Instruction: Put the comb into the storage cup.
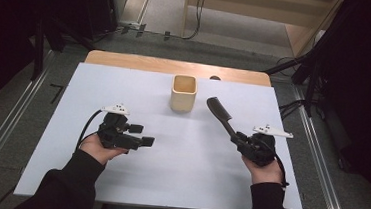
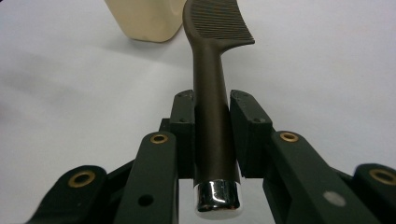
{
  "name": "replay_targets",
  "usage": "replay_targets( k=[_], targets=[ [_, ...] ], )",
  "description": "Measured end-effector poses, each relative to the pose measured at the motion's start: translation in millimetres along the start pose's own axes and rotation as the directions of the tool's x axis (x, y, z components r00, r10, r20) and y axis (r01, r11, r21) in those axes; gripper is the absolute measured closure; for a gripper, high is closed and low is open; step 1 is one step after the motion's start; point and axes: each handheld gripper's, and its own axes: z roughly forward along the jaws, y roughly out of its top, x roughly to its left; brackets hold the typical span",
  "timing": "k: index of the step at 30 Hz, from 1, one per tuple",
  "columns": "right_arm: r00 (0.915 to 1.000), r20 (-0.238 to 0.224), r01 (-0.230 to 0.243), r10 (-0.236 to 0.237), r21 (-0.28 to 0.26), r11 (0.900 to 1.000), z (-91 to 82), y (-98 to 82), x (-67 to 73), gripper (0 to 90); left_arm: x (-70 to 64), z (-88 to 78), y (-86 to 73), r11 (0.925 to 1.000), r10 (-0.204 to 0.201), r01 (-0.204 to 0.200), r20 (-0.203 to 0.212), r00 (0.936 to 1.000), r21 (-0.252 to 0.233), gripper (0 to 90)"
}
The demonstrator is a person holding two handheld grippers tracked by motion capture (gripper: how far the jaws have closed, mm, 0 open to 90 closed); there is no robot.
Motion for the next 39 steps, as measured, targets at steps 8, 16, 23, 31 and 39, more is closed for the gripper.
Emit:
replay_targets(
  k=[8,16,23,31,39],
  targets=[
    [0.9996,0.027,0.001,-0.001,-0.015,1.000,0.5,2.7,3.3,70.4,-1.4,9.1,13.9,0.9993,-0.036,0.036,0.010,0.9993,0.002,25.7],
    [0.9983,0.057,-0.009,0.011,-0.041,0.999,-1.1,5.1,9.0,70.4,-9.7,24.0,30.5,0.9986,-0.052,0.052,0.019,0.9985,-0.003,25.9],
    [0.9974,0.068,-0.018,0.022,-0.054,0.998,-0.1,6.3,16.4,70.4,-16.0,35.6,41.9,0.9987,-0.049,0.049,0.026,0.9985,-0.009,25.9],
    [0.9953,0.089,-0.029,0.037,-0.089,0.996,-0.1,5.4,25.5,70.4,-17.8,44.9,51.2,0.9978,-0.053,0.055,0.033,0.9980,-0.037,25.9],
    [0.9941,0.098,-0.034,0.047,-0.129,0.991,-0.6,-2.7,33.0,70.4,-18.3,56.8,58.3,0.9983,-0.042,0.043,0.020,0.9989,-0.040,25.8]
  ],
)
